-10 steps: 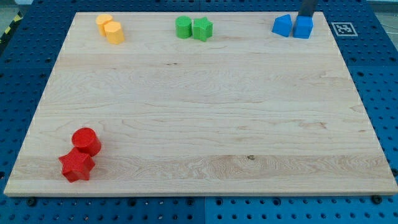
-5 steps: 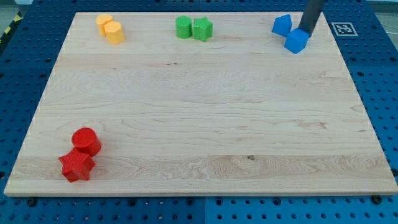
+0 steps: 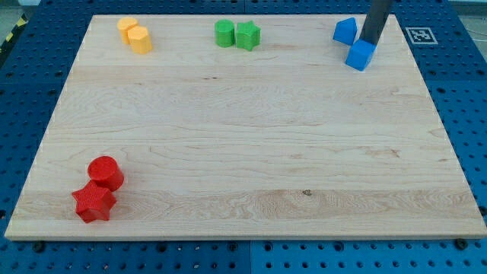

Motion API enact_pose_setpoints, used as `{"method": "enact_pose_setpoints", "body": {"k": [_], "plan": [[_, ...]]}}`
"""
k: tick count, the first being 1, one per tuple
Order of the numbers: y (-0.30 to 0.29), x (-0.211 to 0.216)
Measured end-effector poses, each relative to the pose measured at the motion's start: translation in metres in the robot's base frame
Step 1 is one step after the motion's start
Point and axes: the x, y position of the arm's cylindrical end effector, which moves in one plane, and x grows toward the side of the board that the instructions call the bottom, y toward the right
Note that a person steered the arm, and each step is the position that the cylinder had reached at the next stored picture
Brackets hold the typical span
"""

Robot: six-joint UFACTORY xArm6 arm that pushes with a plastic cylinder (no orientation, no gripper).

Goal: Separate the blue cube from blue triangle

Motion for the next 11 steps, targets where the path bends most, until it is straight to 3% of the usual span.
{"method": "enact_pose_setpoints", "body": {"k": [5, 6, 7, 11], "plan": [[0.000, 0.044], [-0.002, 0.043], [-0.016, 0.006], [-0.019, 0.040]]}}
